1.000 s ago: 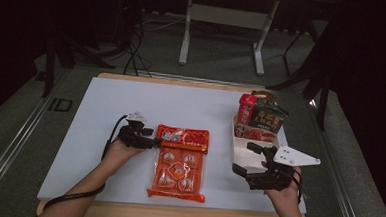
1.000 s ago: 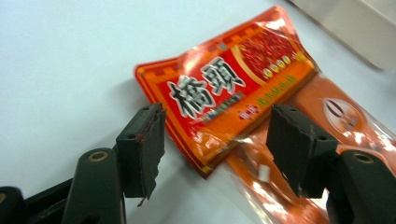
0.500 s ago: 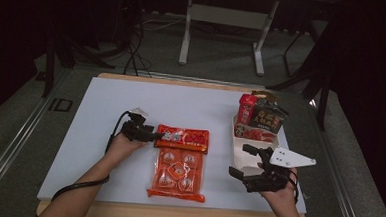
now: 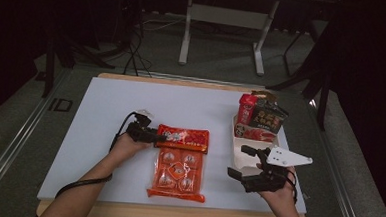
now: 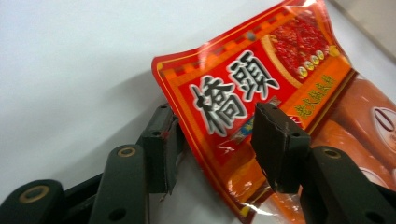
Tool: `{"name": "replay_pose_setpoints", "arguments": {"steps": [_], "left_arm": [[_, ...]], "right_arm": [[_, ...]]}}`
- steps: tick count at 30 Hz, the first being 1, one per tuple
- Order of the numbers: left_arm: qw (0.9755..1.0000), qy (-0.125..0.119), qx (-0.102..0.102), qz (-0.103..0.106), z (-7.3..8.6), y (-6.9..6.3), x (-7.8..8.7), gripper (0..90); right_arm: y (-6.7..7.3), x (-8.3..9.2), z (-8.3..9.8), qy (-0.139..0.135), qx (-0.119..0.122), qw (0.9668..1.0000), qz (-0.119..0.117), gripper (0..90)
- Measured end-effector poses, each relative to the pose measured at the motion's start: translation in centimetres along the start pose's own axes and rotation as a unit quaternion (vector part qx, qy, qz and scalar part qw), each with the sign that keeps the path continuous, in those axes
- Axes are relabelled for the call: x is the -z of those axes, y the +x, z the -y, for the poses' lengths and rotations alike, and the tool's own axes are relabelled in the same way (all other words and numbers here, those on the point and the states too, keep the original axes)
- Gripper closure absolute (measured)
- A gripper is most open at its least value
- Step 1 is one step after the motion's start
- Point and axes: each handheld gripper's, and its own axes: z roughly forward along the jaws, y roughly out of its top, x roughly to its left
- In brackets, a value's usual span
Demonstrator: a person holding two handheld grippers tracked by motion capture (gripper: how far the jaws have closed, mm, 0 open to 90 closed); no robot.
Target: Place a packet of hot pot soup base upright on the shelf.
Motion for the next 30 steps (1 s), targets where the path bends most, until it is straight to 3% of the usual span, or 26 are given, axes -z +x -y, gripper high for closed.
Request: {"name": "replay_pose_setpoints", "arguments": {"steps": [5,12,16,19,30], "left_arm": [[1.0000,0.000,-0.004,0.006,-0.1,-0.1,-0.4,58.9],[0.9998,0.008,-0.003,0.016,-0.6,-0.8,-1.3,74.7],[0.9997,0.011,-0.016,0.015,-0.8,-1.3,-1.2,87.4],[0.9995,0.001,-0.030,0.007,-0.8,-1.8,-0.8,88.3],[0.9983,-0.034,-0.045,0.014,-1.6,-3.4,2.0,89.0]], "right_arm": [[0.0,-0.1,0.0,0.002,-0.004,1.0000,-0.001,10.8],[-0.1,-0.1,0.1,0.002,-0.005,1.0000,-0.005,11.3],[-0.2,-0.2,0.1,0.006,-0.006,0.9999,-0.005,11.4],[-0.2,-0.3,0.1,0.008,-0.009,0.9999,-0.005,12.2],[-0.3,-0.4,0.0,0.013,-0.011,0.9998,0.007,12.5]]}}
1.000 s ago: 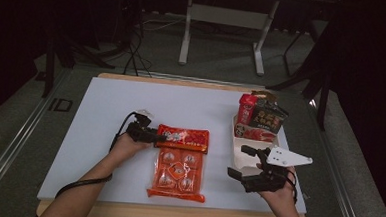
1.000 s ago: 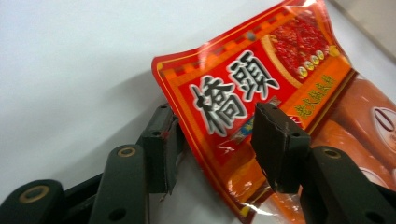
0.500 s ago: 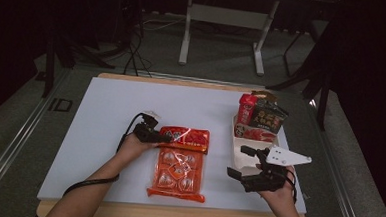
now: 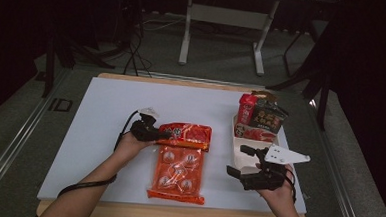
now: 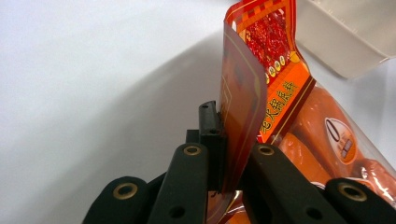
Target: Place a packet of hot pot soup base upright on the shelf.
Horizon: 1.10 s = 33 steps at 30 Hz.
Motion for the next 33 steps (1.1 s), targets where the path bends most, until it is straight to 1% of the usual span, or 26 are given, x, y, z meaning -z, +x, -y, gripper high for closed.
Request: {"name": "replay_pose_setpoints", "arguments": {"steps": [2,4,5,6,8,9,11,14,16,18,21,22,23,25,31,33], "left_arm": [[1.0000,-0.003,-0.003,0.001,-0.2,-0.3,0.6,89.1],[0.9999,-0.010,-0.006,0.004,-0.3,-0.6,1.0,89.0],[0.9999,-0.011,-0.010,0.003,-0.4,-0.7,1.2,89.0],[0.9999,-0.014,-0.009,0.005,-0.5,-0.9,1.3,89.1],[0.9998,-0.018,-0.010,0.007,-0.7,-1.2,1.7,89.1],[0.9998,-0.018,-0.010,0.007,-0.7,-1.2,1.7,89.1],[0.9996,-0.023,-0.018,0.008,-0.8,-1.6,2.1,89.1],[0.9993,-0.028,-0.025,0.011,-1.0,-2.1,2.7,89.1],[0.9988,-0.032,-0.034,0.012,-1.2,-2.5,3.2,89.1],[0.9986,-0.034,-0.036,0.016,-1.4,-2.9,3.5,89.2],[0.9982,-0.039,-0.040,0.019,-1.6,-3.2,3.9,89.2],[0.9982,-0.039,-0.040,0.019,-1.6,-3.2,3.9,89.2],[0.9977,-0.043,-0.046,0.022,-1.7,-3.8,4.4,89.2],[0.9974,-0.047,-0.048,0.025,-1.7,-4.1,4.6,89.2],[0.9965,-0.053,-0.056,0.030,-1.9,-4.8,5.2,89.3],[0.9962,-0.056,-0.060,0.031,-1.9,-5.0,5.4,89.3]], "right_arm": [[0.0,0.0,0.0,0.000,0.002,1.0000,0.005,11.2],[0.0,0.0,-0.1,-0.001,0.003,1.0000,0.005,10.8],[0.0,0.0,-0.1,-0.006,0.001,1.0000,0.004,10.8],[-0.1,0.1,-0.2,-0.009,-0.006,0.9999,-0.004,10.8],[-0.2,0.1,-0.4,-0.014,-0.007,0.9999,0.003,10.8],[-0.2,0.1,-0.4,-0.014,-0.007,0.9999,0.003,10.8],[-0.1,-0.1,-0.6,-0.011,-0.001,0.9999,0.008,10.9],[-0.1,-0.4,-0.8,-0.007,-0.002,0.9999,0.008,11.3],[-0.2,-0.8,-0.9,-0.001,0.002,1.0000,0.009,12.7],[-0.3,-1.3,-1.1,0.004,0.004,0.9999,0.008,13.0],[-0.5,-1.7,-1.4,0.003,0.003,0.9999,0.011,13.0],[-0.6,-1.9,-1.7,0.003,0.004,0.9999,0.010,13.0],[-1.0,-2.5,-2.2,0.003,0.005,0.9999,0.013,13.2],[-1.2,-3.0,-2.6,0.004,0.006,0.9998,0.017,13.3],[-1.7,-4.8,-3.1,0.013,-0.001,0.9998,0.015,13.5],[-1.8,-5.3,-3.2,0.015,-0.009,0.9998,0.010,13.5]]}}
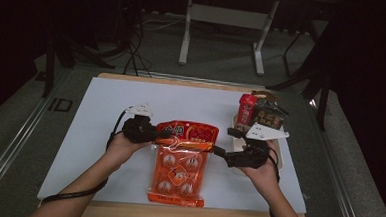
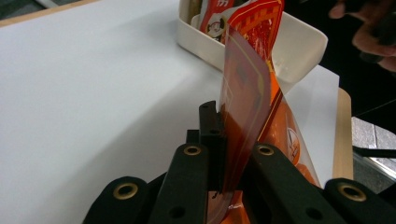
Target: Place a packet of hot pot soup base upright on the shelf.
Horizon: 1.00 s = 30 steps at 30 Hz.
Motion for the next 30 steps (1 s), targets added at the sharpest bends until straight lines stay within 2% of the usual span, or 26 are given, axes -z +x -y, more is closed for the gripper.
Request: {"name": "replay_pose_setpoints", "arguments": {"steps": [13,17,21,22,23,25,26,28,30], "left_arm": [[0.9998,-0.015,-0.013,0.010,-0.1,-1.1,1.0,89.4],[0.9997,-0.018,-0.013,0.014,-0.1,-1.3,1.2,89.5],[0.9995,-0.023,-0.012,0.015,0.0,-1.4,1.2,89.5],[0.9995,-0.025,-0.011,0.016,0.0,-1.4,1.2,89.5],[0.9994,-0.027,-0.011,0.018,0.0,-1.4,1.2,89.5],[0.9994,-0.027,-0.011,0.018,0.0,-1.4,1.2,89.5],[0.9993,-0.030,-0.012,0.021,0.0,-1.5,1.3,89.5],[0.9991,-0.032,-0.011,0.026,0.0,-1.6,1.4,89.4],[0.9990,-0.033,-0.012,0.027,0.0,-1.6,1.4,89.4]], "right_arm": [[0.2,-2.2,-0.4,0.012,-0.015,0.9996,-0.018,14.7],[0.2,-3.0,-0.2,0.020,-0.029,0.9989,-0.029,18.5],[0.1,-3.6,0.5,0.036,-0.038,0.9976,-0.045,29.2],[0.1,-3.7,0.7,0.040,-0.043,0.9968,-0.055,34.6],[0.0,-3.9,0.9,0.044,-0.050,0.9956,-0.066,36.2],[0.0,-4.0,1.1,0.046,-0.052,0.9954,-0.066,39.2],[0.0,-4.3,1.5,0.053,-0.055,0.9944,-0.073,44.6],[-0.3,-4.4,1.7,0.058,-0.065,0.9926,-0.085,49.8],[-0.4,-4.4,1.8,0.063,-0.066,0.9921,-0.087,51.9]]}}
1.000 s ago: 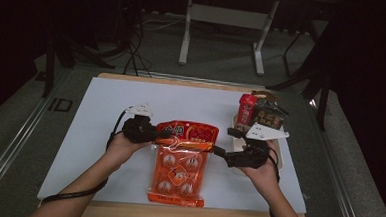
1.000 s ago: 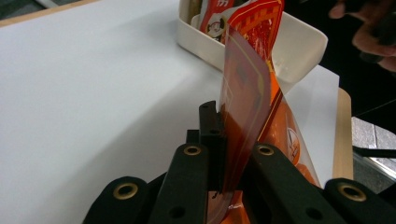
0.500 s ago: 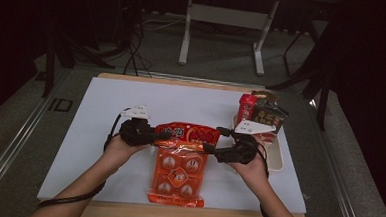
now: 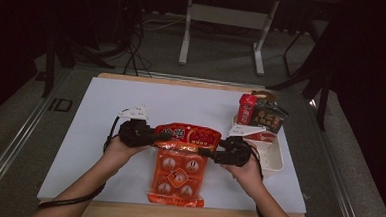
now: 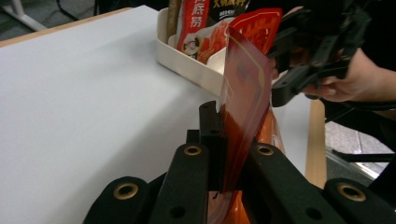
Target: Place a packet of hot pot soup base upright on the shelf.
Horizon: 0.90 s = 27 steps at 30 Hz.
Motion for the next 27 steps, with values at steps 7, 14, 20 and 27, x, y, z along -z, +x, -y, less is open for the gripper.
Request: {"name": "replay_pose_setpoints", "arguments": {"steps": [7,14,20,27], "left_arm": [[0.9999,-0.003,0.006,0.008,0.0,-0.1,0.1,89.4],[0.9999,-0.005,0.010,0.012,-0.1,-0.1,0.0,89.3],[0.9998,-0.005,0.004,0.021,-0.3,-0.5,0.4,89.3],[0.9993,-0.012,-0.007,0.035,-0.9,-1.4,1.3,89.1]], "right_arm": [[-0.5,-0.1,0.3,0.013,-0.016,0.9988,-0.044,70.5],[-0.3,0.0,0.0,0.037,0.004,0.9980,-0.052,88.2],[0.4,0.5,-0.5,0.044,0.019,0.9971,-0.059,89.8],[1.7,1.8,-1.0,0.036,0.026,0.9964,-0.073,90.0]]}}
